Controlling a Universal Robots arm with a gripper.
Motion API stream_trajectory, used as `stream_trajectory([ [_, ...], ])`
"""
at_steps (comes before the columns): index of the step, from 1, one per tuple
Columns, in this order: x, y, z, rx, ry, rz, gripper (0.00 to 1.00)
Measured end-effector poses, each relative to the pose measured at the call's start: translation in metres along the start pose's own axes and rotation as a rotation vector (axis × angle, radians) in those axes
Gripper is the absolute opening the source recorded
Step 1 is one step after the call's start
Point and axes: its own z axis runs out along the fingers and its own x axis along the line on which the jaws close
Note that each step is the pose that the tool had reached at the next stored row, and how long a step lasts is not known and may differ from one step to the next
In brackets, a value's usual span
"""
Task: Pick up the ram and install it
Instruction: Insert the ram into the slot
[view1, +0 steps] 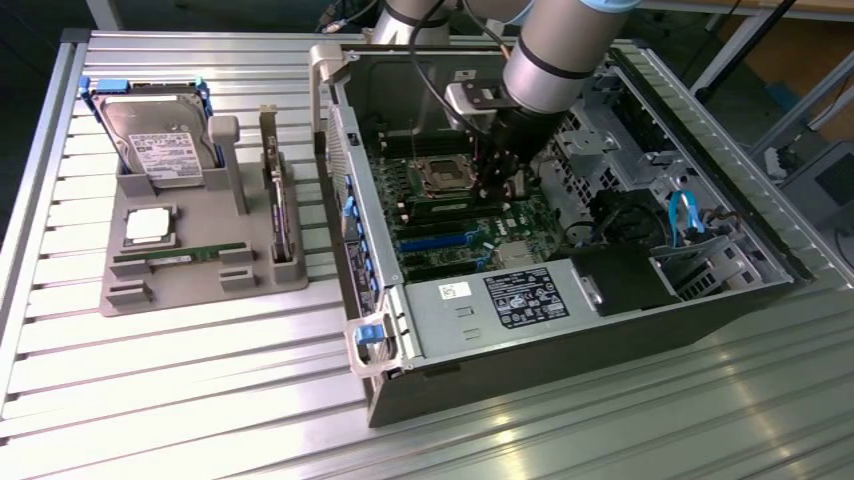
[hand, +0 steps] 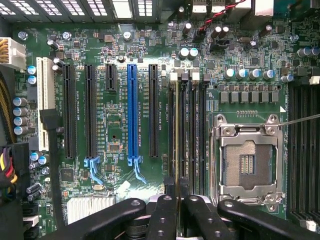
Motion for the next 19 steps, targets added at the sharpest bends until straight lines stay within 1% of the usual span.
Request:
stream_trajectory([
  [4, 0.0000, 0.0029, 0.0001, 0.0041, 0.0000, 0.000, 0.12],
  [19, 0.0000, 0.0023, 0.0019, 0.0042, 0.0000, 0.000, 0.12],
])
